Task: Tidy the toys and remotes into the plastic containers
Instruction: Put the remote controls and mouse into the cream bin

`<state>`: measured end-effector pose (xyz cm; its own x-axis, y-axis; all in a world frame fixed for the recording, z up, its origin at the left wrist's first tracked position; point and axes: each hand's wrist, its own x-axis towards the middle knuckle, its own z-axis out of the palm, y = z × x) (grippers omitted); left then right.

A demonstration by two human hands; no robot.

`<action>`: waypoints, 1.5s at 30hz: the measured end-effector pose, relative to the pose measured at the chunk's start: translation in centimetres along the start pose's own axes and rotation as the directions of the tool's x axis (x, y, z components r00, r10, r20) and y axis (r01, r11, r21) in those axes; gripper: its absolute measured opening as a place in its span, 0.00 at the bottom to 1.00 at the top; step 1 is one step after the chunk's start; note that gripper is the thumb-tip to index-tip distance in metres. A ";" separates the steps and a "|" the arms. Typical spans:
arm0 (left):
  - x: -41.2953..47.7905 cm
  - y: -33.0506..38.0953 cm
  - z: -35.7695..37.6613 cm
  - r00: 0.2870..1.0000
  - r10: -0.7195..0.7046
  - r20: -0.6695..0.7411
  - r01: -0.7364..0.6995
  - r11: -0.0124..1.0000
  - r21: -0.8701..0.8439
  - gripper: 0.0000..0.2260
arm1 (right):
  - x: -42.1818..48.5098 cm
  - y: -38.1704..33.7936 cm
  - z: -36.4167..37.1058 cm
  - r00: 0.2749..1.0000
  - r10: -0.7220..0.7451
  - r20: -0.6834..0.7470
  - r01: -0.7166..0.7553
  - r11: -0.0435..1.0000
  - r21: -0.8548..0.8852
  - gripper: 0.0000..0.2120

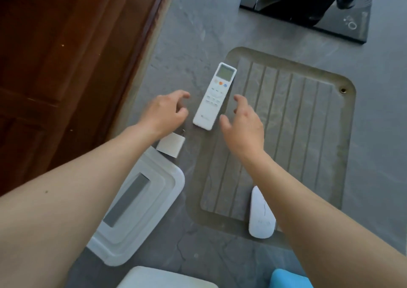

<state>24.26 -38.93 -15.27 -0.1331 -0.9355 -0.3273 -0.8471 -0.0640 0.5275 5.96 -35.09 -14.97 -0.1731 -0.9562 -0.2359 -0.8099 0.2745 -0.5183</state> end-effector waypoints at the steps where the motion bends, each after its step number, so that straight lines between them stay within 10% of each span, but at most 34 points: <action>1: -0.4 0.1 0.4 1.000 -0.007 -0.026 0.005 0.999 -0.043 0.18 | 0.9 -0.5 0.2 1.000 0.020 -0.013 -0.020 1.000 0.016 0.29; 7: -1.2 -0.3 1.3 0.983 0.052 -0.178 -0.062 0.997 -0.050 0.17 | 3.9 -2.7 3.2 0.995 0.094 0.047 -0.085 0.982 -0.169 0.48; 20: -8.4 -0.7 -1.5 0.995 0.012 -0.096 -0.019 0.998 -0.066 0.17 | -3.5 1.2 -0.8 0.924 0.372 0.086 -0.374 0.927 0.007 0.42; 34: -25.7 -1.9 -5.0 0.985 0.055 -0.160 -0.065 0.996 -0.053 0.19 | -25.3 -3.8 -6.1 0.985 -0.017 0.173 -0.013 0.985 0.169 0.31; 45: -34.4 -4.8 -3.0 0.980 0.009 -0.198 -0.030 0.994 -0.105 0.19 | -36.6 -1.9 -1.5 0.906 -0.218 0.364 0.292 0.942 -0.165 0.33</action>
<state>34.48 -7.48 -4.19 -0.0361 -0.9863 -0.1609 -0.7840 -0.0719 0.6166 13.00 -0.82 -4.07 0.2235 -0.8887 -0.4002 -0.9058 -0.0378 -0.4220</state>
